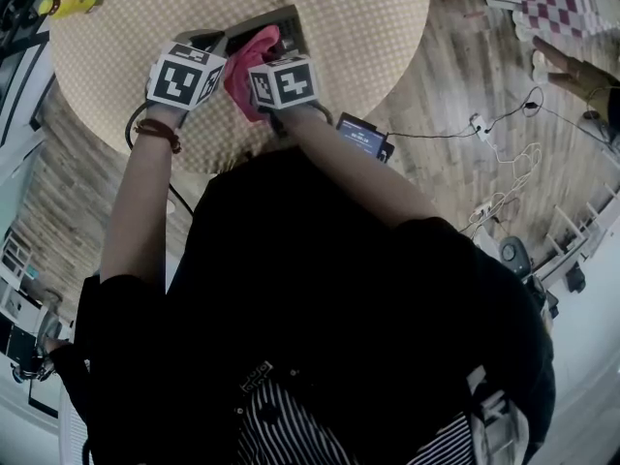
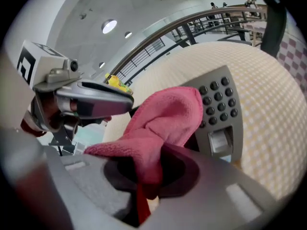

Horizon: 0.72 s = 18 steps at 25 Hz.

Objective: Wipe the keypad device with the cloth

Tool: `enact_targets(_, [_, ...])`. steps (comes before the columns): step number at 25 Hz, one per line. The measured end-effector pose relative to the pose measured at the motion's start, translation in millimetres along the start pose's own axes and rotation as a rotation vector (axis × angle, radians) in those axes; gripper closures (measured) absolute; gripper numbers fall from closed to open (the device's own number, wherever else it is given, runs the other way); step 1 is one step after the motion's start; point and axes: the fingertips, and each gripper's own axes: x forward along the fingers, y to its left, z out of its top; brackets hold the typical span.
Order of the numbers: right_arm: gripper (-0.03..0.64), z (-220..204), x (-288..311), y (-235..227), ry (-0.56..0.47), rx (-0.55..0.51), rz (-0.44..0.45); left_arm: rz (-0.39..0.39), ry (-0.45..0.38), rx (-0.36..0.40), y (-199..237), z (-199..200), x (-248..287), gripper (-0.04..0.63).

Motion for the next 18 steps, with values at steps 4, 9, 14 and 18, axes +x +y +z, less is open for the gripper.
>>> enact_targets(4, [0.552, 40, -11, 23, -0.098, -0.047, 0.055, 0.011, 0.001, 0.022, -1, 0, -1, 0.594])
enact_targets(9, [0.552, 31, -4, 19, -0.086, -0.068, 0.076, 0.027, 0.010, 0.041, 0, -1, 1, 0.594])
enact_targets(14, [0.552, -26, 9, -13, 0.016, 0.023, 0.019, 0.021, 0.008, 0.036, -2, 0, 3, 0.594])
enact_targets(18, [0.552, -30, 10, -21, 0.044, 0.049, -0.001, 0.025, 0.009, 0.046, -2, 3, 5, 0.594])
